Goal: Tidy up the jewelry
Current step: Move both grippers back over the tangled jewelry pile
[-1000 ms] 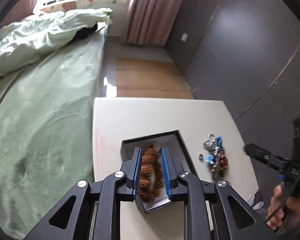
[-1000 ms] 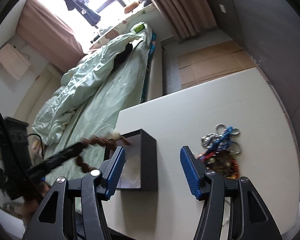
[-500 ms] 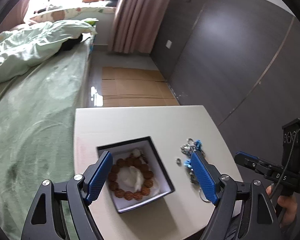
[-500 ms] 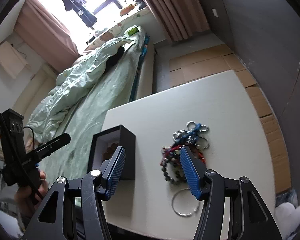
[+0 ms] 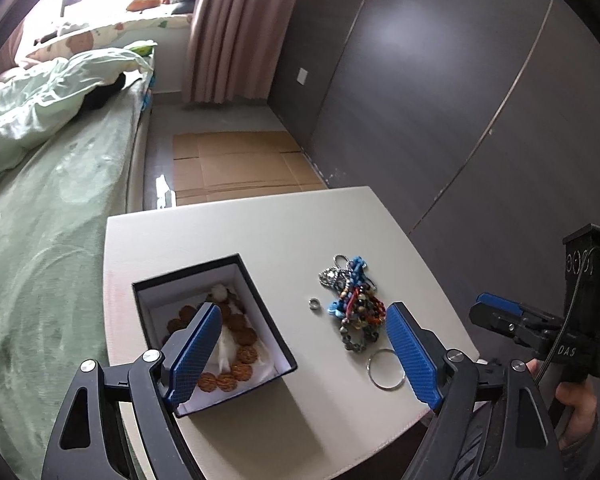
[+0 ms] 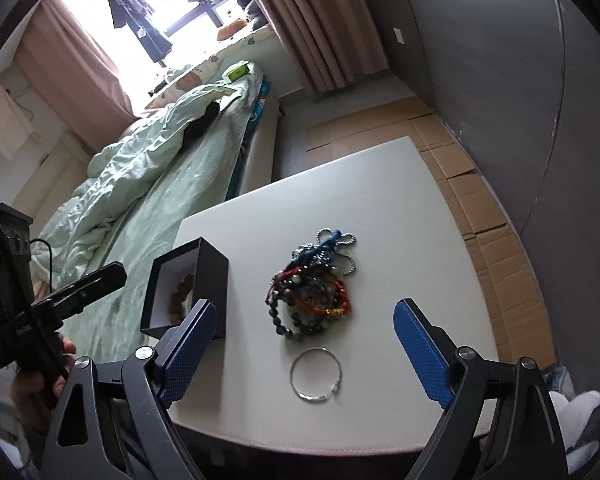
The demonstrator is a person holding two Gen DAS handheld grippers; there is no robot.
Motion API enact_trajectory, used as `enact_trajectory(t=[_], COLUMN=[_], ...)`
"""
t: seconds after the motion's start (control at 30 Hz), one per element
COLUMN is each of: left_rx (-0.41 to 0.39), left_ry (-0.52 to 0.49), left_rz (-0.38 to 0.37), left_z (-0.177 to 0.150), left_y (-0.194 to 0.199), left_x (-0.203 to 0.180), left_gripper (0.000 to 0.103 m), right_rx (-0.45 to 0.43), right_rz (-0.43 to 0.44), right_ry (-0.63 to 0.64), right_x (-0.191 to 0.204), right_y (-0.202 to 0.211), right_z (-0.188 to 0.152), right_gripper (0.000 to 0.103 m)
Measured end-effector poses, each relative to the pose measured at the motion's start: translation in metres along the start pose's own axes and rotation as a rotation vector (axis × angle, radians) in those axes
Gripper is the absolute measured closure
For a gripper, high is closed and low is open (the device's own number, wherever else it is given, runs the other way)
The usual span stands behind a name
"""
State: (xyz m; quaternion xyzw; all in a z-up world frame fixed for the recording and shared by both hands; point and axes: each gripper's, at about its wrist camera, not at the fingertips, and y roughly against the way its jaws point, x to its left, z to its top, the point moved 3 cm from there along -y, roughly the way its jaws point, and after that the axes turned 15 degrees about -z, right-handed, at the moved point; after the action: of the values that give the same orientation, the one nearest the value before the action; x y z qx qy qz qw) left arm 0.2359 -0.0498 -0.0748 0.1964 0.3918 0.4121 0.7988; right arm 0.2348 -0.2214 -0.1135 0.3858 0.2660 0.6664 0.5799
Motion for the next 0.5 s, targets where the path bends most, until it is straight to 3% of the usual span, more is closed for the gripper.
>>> enact_trajectory(t=[0.2,0.5], left_rx=[0.039,0.099], left_ry=[-0.031,-0.065], left_rz=[0.018,-0.024], left_z=[-0.007,-0.013], left_y=[-0.015,-0.051], left_x=[-0.009,-0.022], left_gripper=[0.018,0.019], right_rx=[0.019,0.084], right_rz=[-0.023,-0.053], right_ry=[-0.007,-0.076], right_x=[-0.017,-0.043], right_y=[0.002,-0.007], right_z=[-0.008,-0.023], right_gripper=[0.012,0.012])
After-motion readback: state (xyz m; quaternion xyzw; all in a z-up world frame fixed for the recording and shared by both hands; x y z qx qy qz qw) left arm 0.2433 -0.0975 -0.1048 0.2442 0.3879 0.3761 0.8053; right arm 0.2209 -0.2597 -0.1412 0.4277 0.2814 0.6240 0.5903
